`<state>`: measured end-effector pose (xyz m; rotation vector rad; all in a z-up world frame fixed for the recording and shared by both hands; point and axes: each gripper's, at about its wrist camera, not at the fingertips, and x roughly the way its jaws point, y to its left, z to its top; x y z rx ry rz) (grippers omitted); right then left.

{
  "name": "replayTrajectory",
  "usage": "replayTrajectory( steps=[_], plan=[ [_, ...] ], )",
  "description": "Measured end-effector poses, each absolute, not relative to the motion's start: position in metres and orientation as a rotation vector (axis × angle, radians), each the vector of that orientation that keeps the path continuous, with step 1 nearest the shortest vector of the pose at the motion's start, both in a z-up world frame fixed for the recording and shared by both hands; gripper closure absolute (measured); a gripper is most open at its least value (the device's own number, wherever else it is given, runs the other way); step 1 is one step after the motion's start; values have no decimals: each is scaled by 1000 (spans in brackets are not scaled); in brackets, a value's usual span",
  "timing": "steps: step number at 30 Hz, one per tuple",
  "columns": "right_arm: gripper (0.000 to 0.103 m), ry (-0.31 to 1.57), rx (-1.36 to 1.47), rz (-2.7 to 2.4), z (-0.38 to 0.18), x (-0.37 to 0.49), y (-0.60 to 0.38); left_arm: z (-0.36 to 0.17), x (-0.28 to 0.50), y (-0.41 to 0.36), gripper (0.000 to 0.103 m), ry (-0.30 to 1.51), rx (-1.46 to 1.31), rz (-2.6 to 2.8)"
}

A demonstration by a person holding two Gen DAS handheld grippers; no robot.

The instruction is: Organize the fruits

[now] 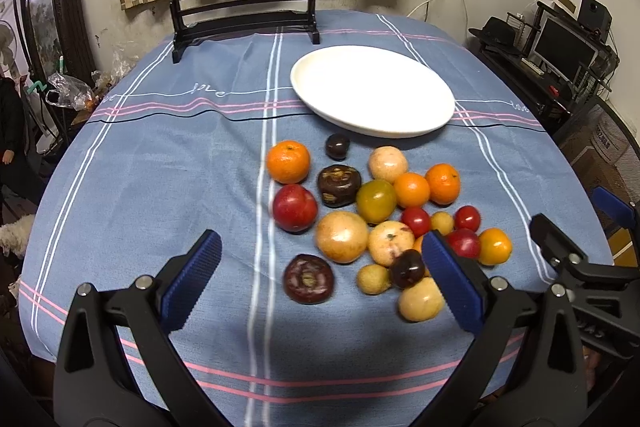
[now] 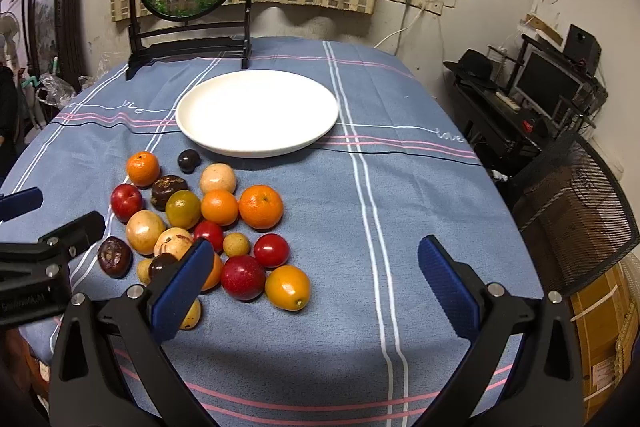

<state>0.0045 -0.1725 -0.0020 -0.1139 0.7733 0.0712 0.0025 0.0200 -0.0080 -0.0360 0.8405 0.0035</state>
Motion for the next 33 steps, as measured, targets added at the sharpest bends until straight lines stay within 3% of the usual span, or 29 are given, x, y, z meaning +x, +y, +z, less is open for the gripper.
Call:
replayTrajectory(
  steps=[5,9,14,16,31,33],
  plan=[
    [1,797,-129,251,-20,-17,-163,-33,-8,62,2,882,-21,70],
    [44,877,-92,363,-49,-23,-144,-57,-22,95,2,948,-112,75],
    [53,943,-103,440,-73,-16,-108,-62,-33,103,2,945,-125,61],
    [63,958,-100,435,-79,-10,-103,-62,-34,102,2,943,-121,47],
    [64,905,-13,366,-61,-24,-153,-75,3,44,3,917,-13,-182],
    [64,906,6,367,-61,-23,-159,-80,13,40,9,932,-8,-206]
  ],
)
